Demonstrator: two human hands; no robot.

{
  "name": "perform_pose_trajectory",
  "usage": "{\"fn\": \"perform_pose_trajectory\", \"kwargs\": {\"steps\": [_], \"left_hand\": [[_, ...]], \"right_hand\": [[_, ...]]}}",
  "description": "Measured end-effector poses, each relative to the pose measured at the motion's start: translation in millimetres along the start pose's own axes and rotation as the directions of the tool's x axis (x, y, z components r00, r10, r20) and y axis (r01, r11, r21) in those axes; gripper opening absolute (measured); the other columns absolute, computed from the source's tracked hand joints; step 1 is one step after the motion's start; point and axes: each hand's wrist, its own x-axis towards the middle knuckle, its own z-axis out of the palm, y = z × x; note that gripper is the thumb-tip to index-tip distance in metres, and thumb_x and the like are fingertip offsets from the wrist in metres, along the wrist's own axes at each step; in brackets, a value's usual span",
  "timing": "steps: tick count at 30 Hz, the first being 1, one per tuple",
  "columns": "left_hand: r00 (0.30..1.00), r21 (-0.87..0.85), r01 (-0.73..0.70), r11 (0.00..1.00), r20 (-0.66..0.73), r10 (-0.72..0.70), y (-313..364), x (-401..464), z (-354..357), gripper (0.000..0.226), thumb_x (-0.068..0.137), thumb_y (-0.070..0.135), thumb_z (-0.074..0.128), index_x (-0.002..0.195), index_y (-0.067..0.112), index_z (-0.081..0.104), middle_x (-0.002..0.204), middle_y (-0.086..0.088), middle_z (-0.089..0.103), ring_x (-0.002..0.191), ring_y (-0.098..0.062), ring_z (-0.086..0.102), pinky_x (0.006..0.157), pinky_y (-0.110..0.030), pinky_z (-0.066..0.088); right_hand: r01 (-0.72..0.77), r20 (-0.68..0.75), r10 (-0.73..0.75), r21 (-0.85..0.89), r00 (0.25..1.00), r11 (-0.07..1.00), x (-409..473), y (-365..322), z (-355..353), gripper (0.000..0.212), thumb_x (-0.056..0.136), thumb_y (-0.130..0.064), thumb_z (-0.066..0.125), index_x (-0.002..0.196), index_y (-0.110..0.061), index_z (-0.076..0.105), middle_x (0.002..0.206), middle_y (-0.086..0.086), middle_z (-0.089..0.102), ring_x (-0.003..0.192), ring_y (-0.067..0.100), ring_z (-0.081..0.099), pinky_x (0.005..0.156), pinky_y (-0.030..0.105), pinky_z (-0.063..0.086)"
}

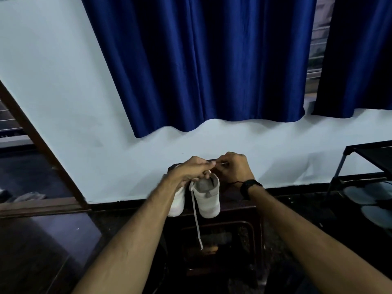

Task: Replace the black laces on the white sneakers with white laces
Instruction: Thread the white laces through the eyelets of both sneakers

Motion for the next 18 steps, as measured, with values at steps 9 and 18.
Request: {"fn": "perform_pose_trajectory", "kwargs": {"steps": [9,18], "left_hand": [[0.886,0.287,0.086,0.954,-0.460,0.059,-26,17,0,0.024,0.085,0.019,0.056,0.075,0.031,0.075,0.075,0.015,0.070,0.081,-0.012,0.065,0.075,-0.026,0.052],[0.871,0.526,0.140,0.839,-0.469,0.149,-35,42,41,0.026,0.081,0.020,0.049,0.092,0.018,0.072,0.103,-0.006,0.072,0.102,-0.030,0.065,0.080,-0.036,0.054]], "right_hand": [[-0.372,0.082,0.373,-0.036,0.924,0.928,-2,36,41,0.024,0.074,-0.040,0.076,0.080,-0.018,0.072,0.076,-0.004,0.071,0.073,0.013,0.062,0.072,0.023,0.047],[-0.464,0.074,0.460,0.061,0.885,0.884,7,48,84,0.013,0.079,-0.023,0.067,0.076,-0.013,0.074,0.066,0.010,0.066,0.066,0.019,0.059,0.056,0.027,0.044]]}}
